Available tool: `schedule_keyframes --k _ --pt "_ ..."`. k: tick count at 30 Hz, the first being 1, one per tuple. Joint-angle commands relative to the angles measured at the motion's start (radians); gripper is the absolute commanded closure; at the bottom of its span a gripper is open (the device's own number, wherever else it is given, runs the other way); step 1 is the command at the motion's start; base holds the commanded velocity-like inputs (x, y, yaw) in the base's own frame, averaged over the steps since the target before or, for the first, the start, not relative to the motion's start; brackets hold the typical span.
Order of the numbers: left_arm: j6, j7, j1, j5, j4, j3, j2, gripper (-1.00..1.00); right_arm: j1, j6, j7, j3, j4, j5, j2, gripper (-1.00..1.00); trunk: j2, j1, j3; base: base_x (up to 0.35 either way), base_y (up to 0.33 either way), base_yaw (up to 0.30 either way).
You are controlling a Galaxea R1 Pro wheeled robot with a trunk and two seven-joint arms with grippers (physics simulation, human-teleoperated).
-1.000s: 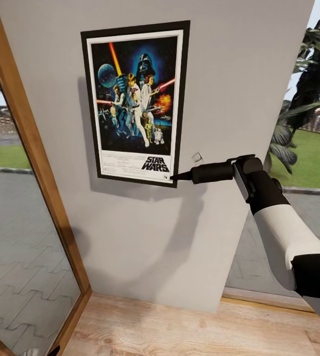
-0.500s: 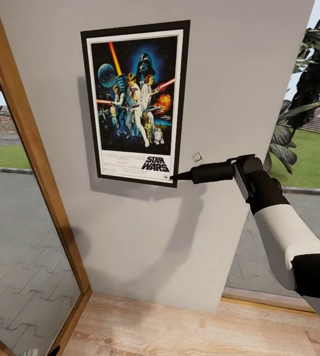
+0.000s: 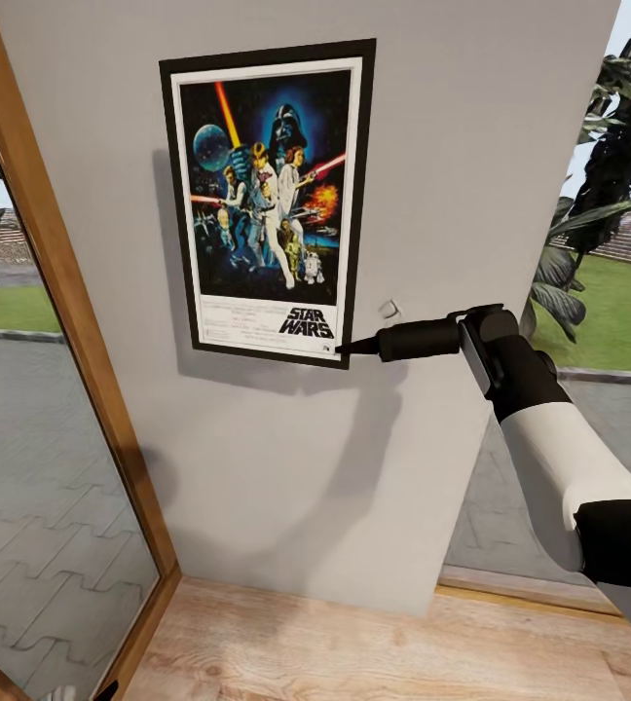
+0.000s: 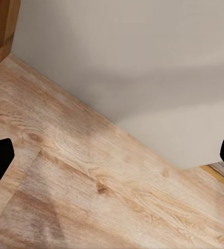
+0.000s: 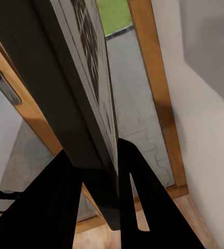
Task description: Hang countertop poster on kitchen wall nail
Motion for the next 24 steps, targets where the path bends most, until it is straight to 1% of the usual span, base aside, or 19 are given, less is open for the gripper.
schedule_keyframes --k 1,24 --pt "-0.006 -0.003 -0.001 -0.005 0.002 0.005 0.000 -1.00 -0.001 0.010 0.003 0.001 0.000 0.000 -0.001 1.00 -0.002 0.001 -0.002 0.000 0.000 0.000" --pt "-0.006 -0.003 -0.001 -0.005 0.002 0.005 0.000 -1.00 -0.001 0.012 0.002 0.000 0.008 0.002 -0.001 1.00 -0.002 0.001 -0.002 0.000 0.000 0.000"
